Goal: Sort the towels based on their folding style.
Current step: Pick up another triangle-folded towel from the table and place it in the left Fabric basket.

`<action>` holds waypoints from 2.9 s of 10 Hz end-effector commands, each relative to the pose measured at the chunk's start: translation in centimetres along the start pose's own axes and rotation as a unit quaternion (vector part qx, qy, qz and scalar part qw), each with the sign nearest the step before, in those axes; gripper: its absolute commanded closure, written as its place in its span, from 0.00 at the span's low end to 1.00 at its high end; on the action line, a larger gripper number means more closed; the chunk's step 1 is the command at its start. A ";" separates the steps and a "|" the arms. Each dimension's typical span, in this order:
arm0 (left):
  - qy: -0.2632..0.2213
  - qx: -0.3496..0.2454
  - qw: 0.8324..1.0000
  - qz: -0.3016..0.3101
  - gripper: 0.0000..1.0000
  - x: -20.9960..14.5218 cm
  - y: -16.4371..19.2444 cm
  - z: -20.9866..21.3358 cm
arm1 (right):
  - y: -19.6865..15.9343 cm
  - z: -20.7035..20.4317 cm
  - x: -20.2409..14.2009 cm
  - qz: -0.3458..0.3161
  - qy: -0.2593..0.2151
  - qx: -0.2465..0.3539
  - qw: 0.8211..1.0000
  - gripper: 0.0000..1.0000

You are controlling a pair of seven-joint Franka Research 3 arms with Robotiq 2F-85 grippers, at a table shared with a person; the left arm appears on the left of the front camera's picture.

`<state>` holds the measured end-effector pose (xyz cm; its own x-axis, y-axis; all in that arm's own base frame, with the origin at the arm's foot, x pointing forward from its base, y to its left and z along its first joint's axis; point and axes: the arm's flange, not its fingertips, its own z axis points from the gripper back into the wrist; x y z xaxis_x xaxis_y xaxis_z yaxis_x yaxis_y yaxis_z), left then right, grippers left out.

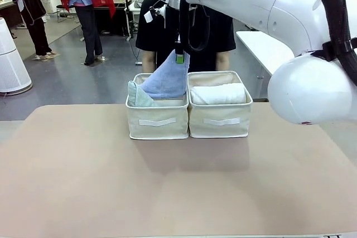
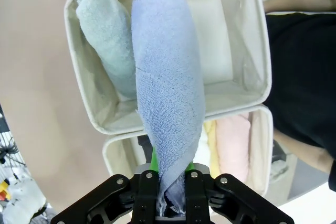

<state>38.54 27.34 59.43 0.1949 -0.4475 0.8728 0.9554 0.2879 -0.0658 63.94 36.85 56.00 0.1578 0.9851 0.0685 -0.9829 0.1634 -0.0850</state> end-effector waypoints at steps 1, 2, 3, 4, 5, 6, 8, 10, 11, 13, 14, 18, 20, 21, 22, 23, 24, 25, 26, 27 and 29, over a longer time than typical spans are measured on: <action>-0.003 0.000 1.000 -0.010 0.00 -0.1 -0.2 0.2 | -2.5 0.3 1.9 0.005 0.001 -0.002 1.000 0.83; -0.003 0.000 1.000 -0.010 0.00 -0.1 -0.2 0.2 | -2.6 -0.3 2.1 0.008 0.003 0.000 1.000 0.83; -0.003 0.000 1.000 -0.010 0.00 -0.1 -0.2 0.2 | -2.7 -0.8 2.3 0.010 0.003 0.002 1.000 0.83; -0.003 0.000 1.000 -0.010 0.00 -0.1 -0.2 0.2 | -2.6 -1.3 2.5 0.015 0.007 0.004 1.000 0.83; -0.003 0.000 1.000 -0.010 0.00 -0.1 -0.2 0.2 | -2.5 -2.0 2.8 0.020 0.009 0.008 1.000 0.83; -0.003 0.000 1.000 -0.010 0.00 -0.1 -0.2 0.2 | -2.6 -2.7 3.0 0.021 0.013 0.013 1.000 0.83; -0.003 0.000 1.000 -0.010 0.00 -0.1 -0.2 0.2 | -2.5 -3.9 3.4 0.025 0.016 0.017 0.999 0.83; -0.003 0.000 1.000 -0.010 0.00 -0.1 -0.2 0.2 | -2.3 -4.8 3.7 0.033 0.015 0.021 0.999 0.83; -0.003 0.000 1.000 -0.010 0.00 -0.1 -0.2 0.2 | -2.2 -5.4 3.8 0.036 0.019 0.025 0.999 0.83; -0.003 0.000 1.000 -0.010 0.00 -0.1 -0.2 0.2 | -2.0 -6.2 4.0 0.042 0.025 0.034 0.998 0.83; -0.003 0.000 1.000 -0.010 0.00 -0.1 -0.2 0.2 | -1.9 -6.4 4.0 0.043 0.028 0.037 0.998 0.83; -0.003 0.000 1.000 -0.010 0.00 -0.1 -0.2 0.2 | -1.8 -8.0 4.3 0.048 0.039 0.055 0.997 0.83; -0.003 0.000 1.000 -0.010 0.00 -0.1 -0.2 0.2 | -1.8 -8.6 4.5 0.052 0.041 0.064 0.996 0.83; -0.003 0.000 1.000 -0.010 0.00 -0.1 -0.2 0.2 | -1.7 -8.6 4.5 0.054 0.041 0.065 0.996 0.83; -0.003 0.000 1.000 -0.010 0.00 -0.1 -0.2 0.2 | -1.7 -8.7 4.5 0.057 0.041 0.063 0.996 0.83; -0.003 0.000 1.000 -0.010 0.00 -0.1 -0.2 0.2 | -1.7 -8.5 4.5 0.061 0.036 0.063 0.995 0.64; -0.003 0.000 1.000 -0.010 0.00 -0.1 -0.2 0.2 | -1.6 -8.3 4.4 0.064 0.033 0.062 0.995 0.23; -0.003 0.000 1.000 -0.010 0.00 -0.1 -0.2 0.2 | -1.5 -8.1 4.4 0.064 0.032 0.062 0.995 0.04; -0.003 0.000 1.000 -0.010 0.00 -0.1 -0.2 0.2 | -1.5 -8.1 4.4 0.064 0.031 0.063 0.996 0.00; -0.003 0.000 1.000 -0.010 0.00 -0.1 -0.2 0.2 | -1.6 -8.1 4.4 0.064 0.031 0.063 0.995 0.00; -0.003 0.000 1.000 -0.010 0.00 -0.1 -0.2 0.2 | -1.7 -8.1 4.3 0.063 0.030 0.064 0.995 0.00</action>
<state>38.54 27.34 59.43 0.1949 -0.4475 0.8728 0.9554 0.2878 -0.0658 64.67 39.77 47.04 0.0482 0.9988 0.0021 -0.9985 0.0481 0.0248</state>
